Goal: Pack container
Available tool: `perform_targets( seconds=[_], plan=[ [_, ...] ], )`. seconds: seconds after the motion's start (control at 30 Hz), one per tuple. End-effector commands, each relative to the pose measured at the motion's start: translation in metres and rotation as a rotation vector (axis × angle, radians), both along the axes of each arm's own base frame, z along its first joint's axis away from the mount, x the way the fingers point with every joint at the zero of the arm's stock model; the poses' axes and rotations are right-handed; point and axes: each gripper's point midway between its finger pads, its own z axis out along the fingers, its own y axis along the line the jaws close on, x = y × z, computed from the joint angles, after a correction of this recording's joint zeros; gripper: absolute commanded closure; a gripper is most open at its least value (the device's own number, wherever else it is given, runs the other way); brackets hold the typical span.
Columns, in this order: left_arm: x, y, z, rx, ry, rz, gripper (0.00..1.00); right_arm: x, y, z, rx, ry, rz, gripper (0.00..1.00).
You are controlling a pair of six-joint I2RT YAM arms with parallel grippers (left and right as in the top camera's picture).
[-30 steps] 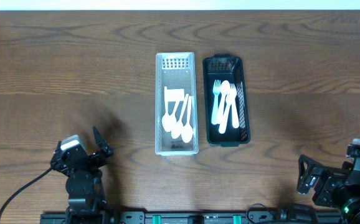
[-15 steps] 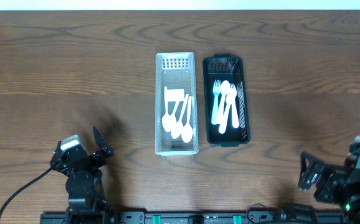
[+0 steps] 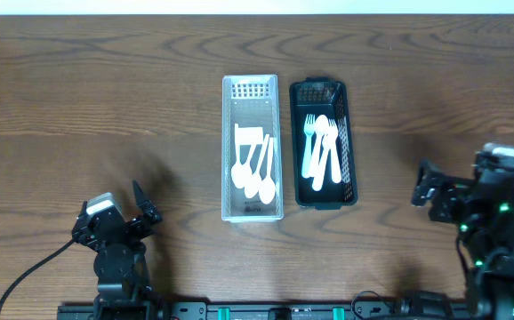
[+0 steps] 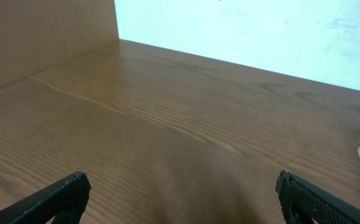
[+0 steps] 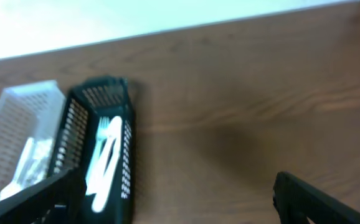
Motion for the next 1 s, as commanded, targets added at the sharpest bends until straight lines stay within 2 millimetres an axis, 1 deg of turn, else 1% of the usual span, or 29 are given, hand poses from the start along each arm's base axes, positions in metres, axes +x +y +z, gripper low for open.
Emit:
perform_targets(
  seconds=[0.0,0.17,0.27,0.4,0.63,0.83,0.97],
  plan=[
    [0.0,0.001,-0.012,-0.008,0.022,0.009,0.02,-0.005,0.004,-0.02,-0.002,-0.036,0.007,0.01],
    [0.0,0.001,-0.012,-0.007,0.022,0.009,0.02,-0.012,0.004,-0.056,-0.015,-0.098,0.004,0.01],
    [0.0,0.001,-0.012,-0.008,0.022,0.009,0.02,-0.017,0.005,-0.081,-0.015,-0.103,0.004,0.01],
    [0.0,0.001,-0.012,-0.008,0.022,0.009,0.02,-0.022,0.005,-0.108,-0.015,-0.105,0.005,0.01],
    [0.0,0.001,-0.012,-0.008,0.022,0.009,0.02,-0.025,0.002,-0.127,-0.027,-0.137,-0.011,0.01],
    [0.0,0.001,-0.012,-0.008,0.022,0.009,0.02,-0.023,-0.002,-0.15,-0.033,-0.096,-0.031,0.01],
    [0.0,0.001,-0.012,-0.008,0.022,0.009,0.02,-0.022,-0.002,-0.149,-0.033,-0.103,-0.031,0.01]
  ],
)
